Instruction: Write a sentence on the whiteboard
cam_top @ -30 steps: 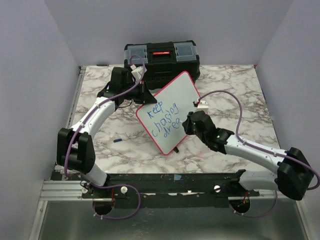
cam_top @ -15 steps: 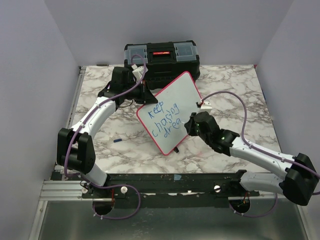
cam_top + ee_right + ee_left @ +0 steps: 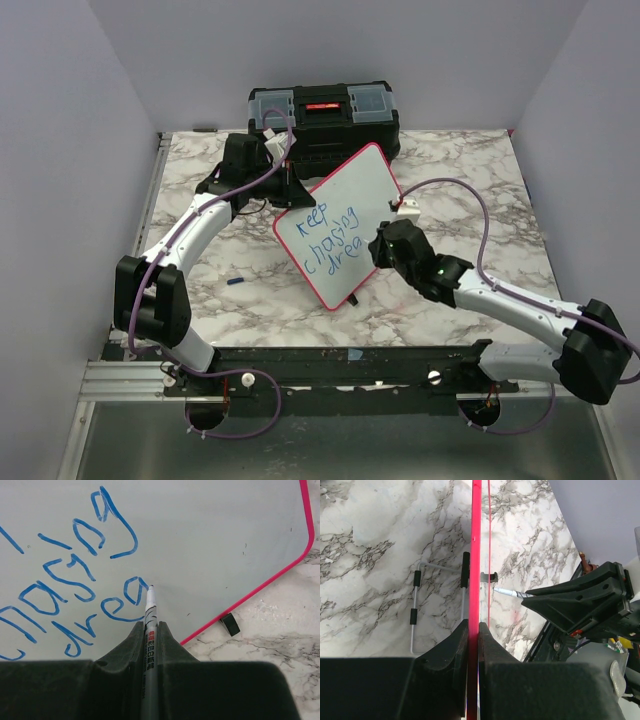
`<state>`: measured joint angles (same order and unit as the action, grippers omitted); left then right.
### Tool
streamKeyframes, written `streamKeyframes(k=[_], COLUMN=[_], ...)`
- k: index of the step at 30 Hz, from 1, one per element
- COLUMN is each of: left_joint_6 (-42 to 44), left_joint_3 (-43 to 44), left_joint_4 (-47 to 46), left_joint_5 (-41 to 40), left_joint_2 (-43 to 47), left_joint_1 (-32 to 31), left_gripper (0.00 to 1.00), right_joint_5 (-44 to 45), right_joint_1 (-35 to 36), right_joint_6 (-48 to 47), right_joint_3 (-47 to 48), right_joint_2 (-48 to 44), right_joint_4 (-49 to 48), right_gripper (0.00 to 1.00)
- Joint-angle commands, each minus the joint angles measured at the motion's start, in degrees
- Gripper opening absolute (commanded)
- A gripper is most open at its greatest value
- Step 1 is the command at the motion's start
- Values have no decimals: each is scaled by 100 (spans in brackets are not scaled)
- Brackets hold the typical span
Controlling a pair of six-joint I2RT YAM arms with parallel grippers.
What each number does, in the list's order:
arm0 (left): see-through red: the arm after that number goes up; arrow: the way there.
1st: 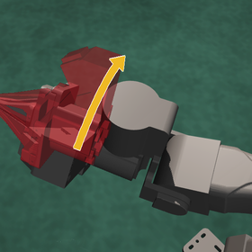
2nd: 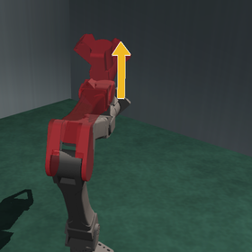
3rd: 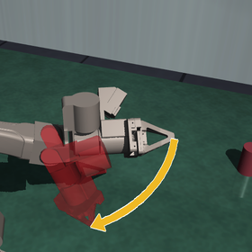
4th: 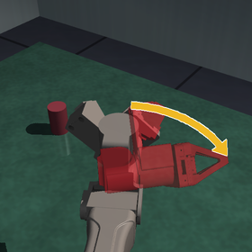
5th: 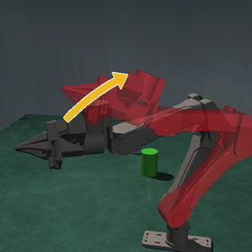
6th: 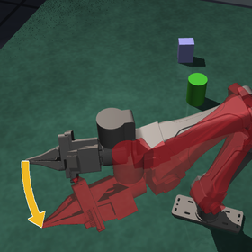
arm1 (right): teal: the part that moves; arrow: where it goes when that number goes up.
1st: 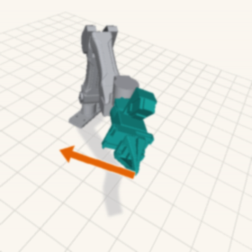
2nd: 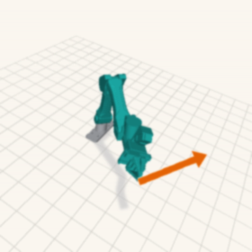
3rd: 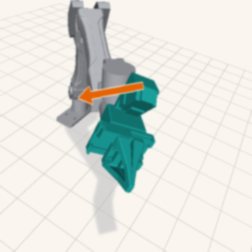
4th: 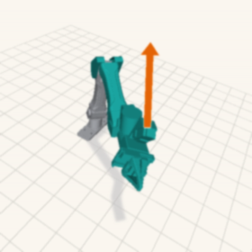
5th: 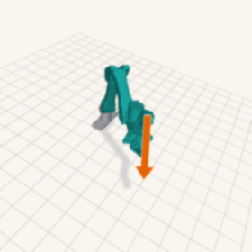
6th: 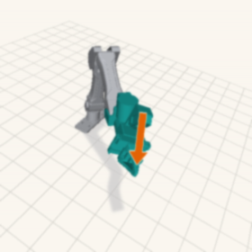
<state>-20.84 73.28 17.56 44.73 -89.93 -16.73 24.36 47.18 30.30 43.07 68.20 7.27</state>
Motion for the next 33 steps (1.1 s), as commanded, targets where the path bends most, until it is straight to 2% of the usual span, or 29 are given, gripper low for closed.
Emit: streamKeyframes(k=[1, 13, 33], left_joint_6=[130, 142, 150], left_joint_3=[161, 170, 187], left_joint_4=[-27, -28, -27], left_joint_5=[167, 162, 149], left_joint_2=[94, 91, 52], left_joint_1=[-67, -67, -67], left_gripper=[0, 0, 0], right_joint_5=[158, 235, -23], right_joint_1=[-7, -70, -95], right_joint_6=[-87, -193, 27], right_joint_3=[250, 412, -230], right_joint_2=[146, 429, 258], right_joint_4=[-238, -344, -326], right_gripper=[1, 1, 1])
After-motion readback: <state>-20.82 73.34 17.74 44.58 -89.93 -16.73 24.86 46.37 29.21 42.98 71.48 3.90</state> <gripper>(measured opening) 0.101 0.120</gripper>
